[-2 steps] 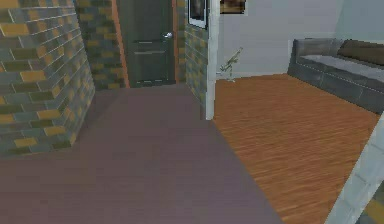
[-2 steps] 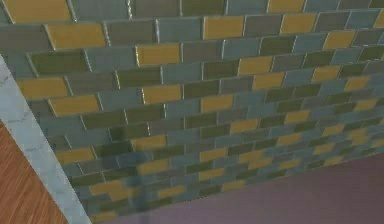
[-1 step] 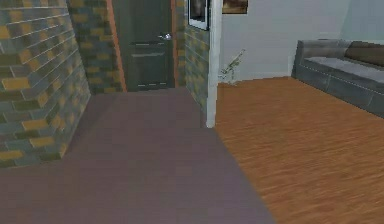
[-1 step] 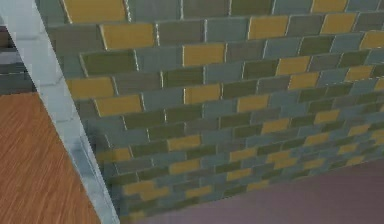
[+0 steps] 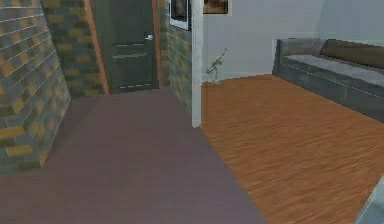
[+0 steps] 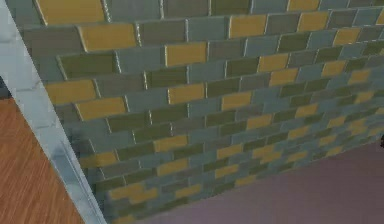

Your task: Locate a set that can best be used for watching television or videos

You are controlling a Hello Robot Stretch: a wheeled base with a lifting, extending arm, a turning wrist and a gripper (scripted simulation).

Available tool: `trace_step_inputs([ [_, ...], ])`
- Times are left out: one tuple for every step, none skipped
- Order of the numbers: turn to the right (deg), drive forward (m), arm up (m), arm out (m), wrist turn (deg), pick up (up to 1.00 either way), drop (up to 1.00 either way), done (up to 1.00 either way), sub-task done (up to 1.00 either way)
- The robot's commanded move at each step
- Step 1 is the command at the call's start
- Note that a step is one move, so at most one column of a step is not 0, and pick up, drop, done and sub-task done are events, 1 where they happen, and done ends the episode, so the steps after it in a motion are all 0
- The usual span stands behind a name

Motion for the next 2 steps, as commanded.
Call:
trace_step_inputs([
  [0.0, 0.55, 0.00, 0.00, 0.0, 0.00, 0.00, 0.00, 0.00],
  [24.0, 0.00, 0.00, 0.00, 0.0, 0.00, 0.00, 0.00, 0.00],
])
